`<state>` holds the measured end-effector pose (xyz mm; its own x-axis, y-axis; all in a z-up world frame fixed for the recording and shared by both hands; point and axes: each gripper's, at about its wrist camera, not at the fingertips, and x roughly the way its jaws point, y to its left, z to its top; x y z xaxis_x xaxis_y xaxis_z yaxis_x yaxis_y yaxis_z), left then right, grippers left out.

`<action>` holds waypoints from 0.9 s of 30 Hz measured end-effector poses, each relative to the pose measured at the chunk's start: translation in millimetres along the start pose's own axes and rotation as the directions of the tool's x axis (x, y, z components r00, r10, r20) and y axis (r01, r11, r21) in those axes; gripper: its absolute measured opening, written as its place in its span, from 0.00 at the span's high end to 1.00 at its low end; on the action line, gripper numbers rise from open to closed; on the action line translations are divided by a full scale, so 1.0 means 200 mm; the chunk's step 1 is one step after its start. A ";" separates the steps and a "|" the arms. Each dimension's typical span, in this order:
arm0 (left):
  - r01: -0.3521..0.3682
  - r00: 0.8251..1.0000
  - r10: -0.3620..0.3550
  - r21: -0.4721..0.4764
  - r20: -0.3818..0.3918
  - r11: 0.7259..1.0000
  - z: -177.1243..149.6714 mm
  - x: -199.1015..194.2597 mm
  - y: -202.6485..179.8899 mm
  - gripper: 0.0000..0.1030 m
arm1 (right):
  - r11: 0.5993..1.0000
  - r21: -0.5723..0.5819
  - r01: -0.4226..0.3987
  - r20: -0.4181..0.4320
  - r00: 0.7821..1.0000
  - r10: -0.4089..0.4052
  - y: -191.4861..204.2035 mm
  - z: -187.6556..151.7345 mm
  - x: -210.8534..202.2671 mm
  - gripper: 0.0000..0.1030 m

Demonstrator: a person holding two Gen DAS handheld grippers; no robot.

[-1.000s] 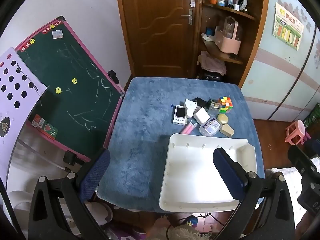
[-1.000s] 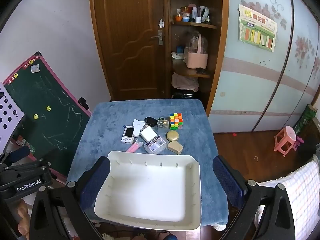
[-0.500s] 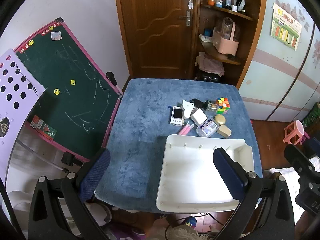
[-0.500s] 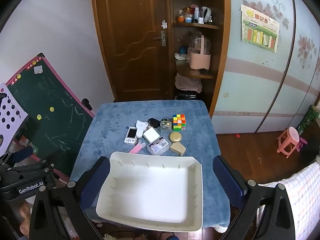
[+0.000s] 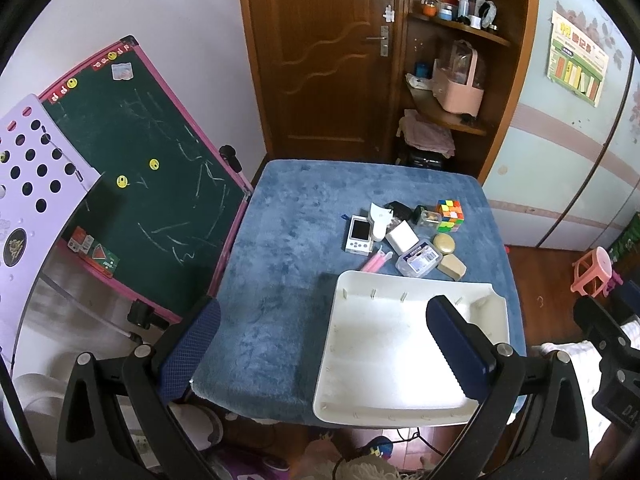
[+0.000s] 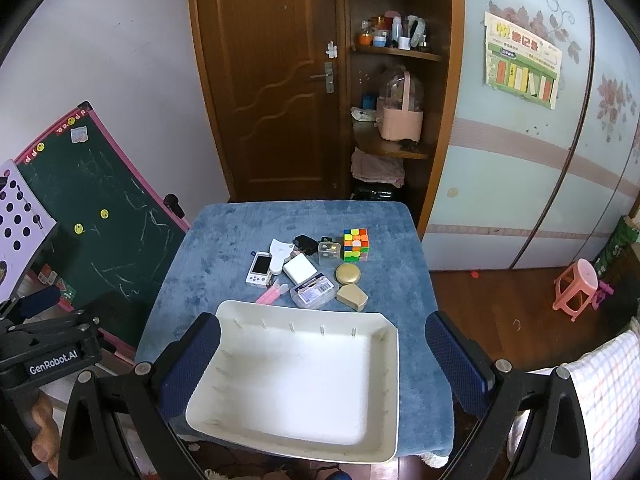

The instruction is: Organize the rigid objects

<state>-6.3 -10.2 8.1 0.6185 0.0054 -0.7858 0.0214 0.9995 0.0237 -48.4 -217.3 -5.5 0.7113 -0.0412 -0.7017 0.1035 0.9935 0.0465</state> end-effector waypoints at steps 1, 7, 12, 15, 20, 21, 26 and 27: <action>-0.001 1.000 0.001 0.000 0.001 1.000 0.00 0.00 0.00 0.01 | 1.000 0.002 0.002 0.002 1.000 -0.002 -0.01 0.00 0.00 0.00; -0.005 1.000 0.005 -0.002 0.002 1.000 -0.01 0.00 0.00 0.01 | 1.000 -0.005 -0.003 0.014 1.000 0.003 -0.05 0.00 -0.02 0.00; -0.007 1.000 0.007 -0.001 0.003 1.000 -0.01 0.00 0.00 0.01 | 1.000 -0.011 -0.005 0.016 1.000 0.005 -0.08 0.00 -0.02 0.00; -0.008 1.000 0.008 -0.005 0.003 1.000 -0.01 -0.01 0.00 0.01 | 1.000 -0.014 -0.006 0.016 1.000 0.006 -0.10 0.00 -0.01 0.00; -0.016 1.000 0.016 -0.019 0.004 1.000 -0.01 -0.02 -0.01 0.01 | 0.999 -0.030 -0.012 0.021 1.000 0.012 -0.14 0.00 0.00 0.00; -0.017 1.000 0.017 -0.021 0.003 1.000 -0.01 -0.02 -0.02 0.01 | 0.999 -0.034 -0.013 0.022 1.000 0.014 -0.16 0.00 0.00 0.00; -0.026 1.000 0.026 -0.040 0.000 0.999 0.00 -0.02 -0.07 0.01 | 0.998 -0.059 -0.020 0.035 0.999 0.022 -0.19 0.01 0.02 0.00; -0.023 1.000 0.023 -0.045 0.000 0.999 0.00 -0.02 -0.08 0.01 | 0.998 -0.062 -0.023 0.037 0.999 0.026 -0.19 0.01 0.02 0.00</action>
<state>-8.1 -26.2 10.8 0.6188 0.0288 -0.7850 -0.0285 0.9995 0.0141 -48.2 -256.3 -7.5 0.7392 -0.0197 -0.6732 0.0434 0.9989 0.0184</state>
